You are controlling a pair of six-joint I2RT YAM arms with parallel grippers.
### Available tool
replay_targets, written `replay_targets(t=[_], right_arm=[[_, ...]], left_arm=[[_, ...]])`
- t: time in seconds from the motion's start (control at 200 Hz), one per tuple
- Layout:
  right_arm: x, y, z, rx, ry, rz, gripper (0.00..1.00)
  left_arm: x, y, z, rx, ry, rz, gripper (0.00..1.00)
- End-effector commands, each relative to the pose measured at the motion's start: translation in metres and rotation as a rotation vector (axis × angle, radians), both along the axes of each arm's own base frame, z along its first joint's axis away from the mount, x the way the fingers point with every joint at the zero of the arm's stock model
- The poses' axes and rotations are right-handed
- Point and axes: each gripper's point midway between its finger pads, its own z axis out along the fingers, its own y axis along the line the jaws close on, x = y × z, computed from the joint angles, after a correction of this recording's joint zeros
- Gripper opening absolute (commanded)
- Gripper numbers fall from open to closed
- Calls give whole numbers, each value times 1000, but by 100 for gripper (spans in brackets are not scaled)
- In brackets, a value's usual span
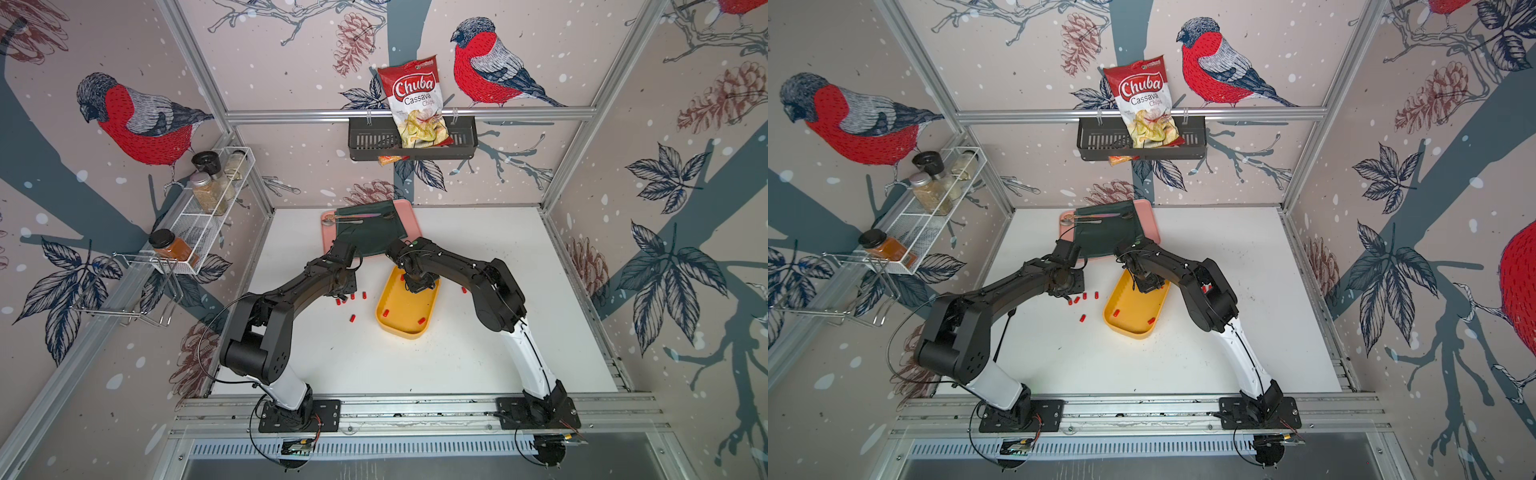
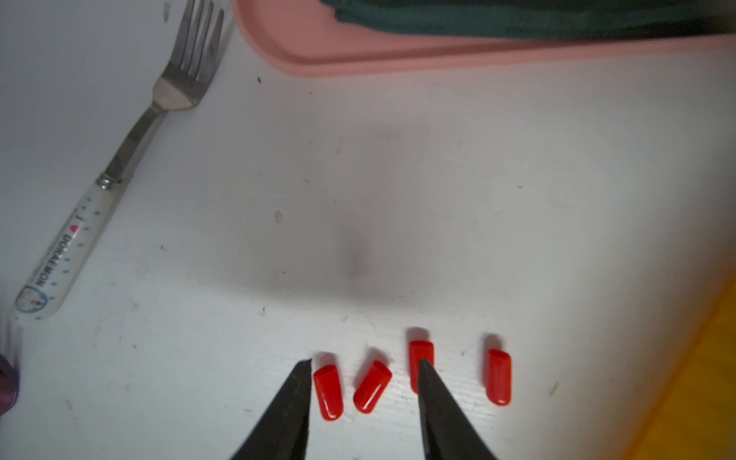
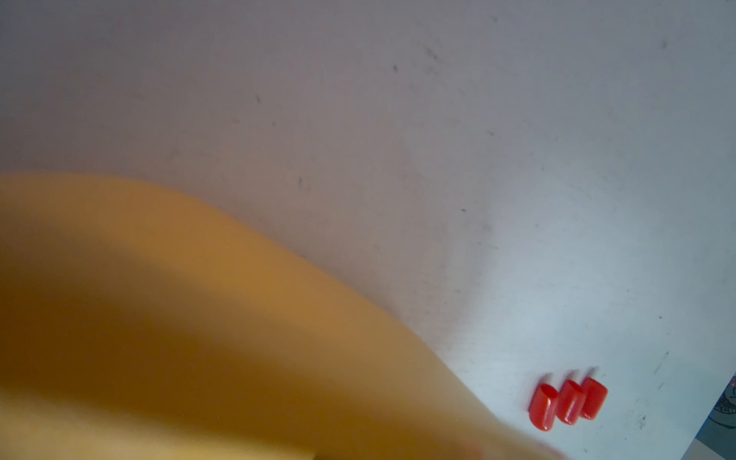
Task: Take the screw protection sleeves out of the storage box
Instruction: Pick up the screw protection sleeve from the storage box, then place the screw protection sleeve at the center of the board.
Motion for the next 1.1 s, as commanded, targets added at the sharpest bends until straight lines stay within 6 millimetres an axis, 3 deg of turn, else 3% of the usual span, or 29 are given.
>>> replay_targets(t=[0.0, 0.11, 0.305, 0.375, 0.48, 0.595, 0.69, 0.971, 1.096], right_arm=[[-17, -4, -8, -13, 89, 10, 8], [-13, 8, 10, 52, 63, 3, 6], [-1, 26, 80, 310, -15, -72, 6], [2, 16, 105, 407, -42, -131, 6], [9, -29, 124, 516, -74, -245, 6], [2, -91, 103, 524, -53, -363, 7], [-11, -118, 85, 518, -29, -407, 7], [-49, -123, 28, 504, 54, -447, 10], [-58, -126, 13, 470, 72, -452, 10]], left_arm=[[2, -10, 12, -33, -14, -16, 45], [4, -28, 25, -79, -33, -41, 45], [4, -64, 37, -141, -35, -93, 45], [4, -72, 38, -156, -33, -100, 45], [6, -83, 42, -191, -34, -111, 45], [7, -99, 46, -210, -43, -149, 46], [5, -109, 40, -216, -23, -173, 46], [3, -125, 34, -224, -10, -199, 45], [2, -127, 32, -224, -4, -204, 45]])
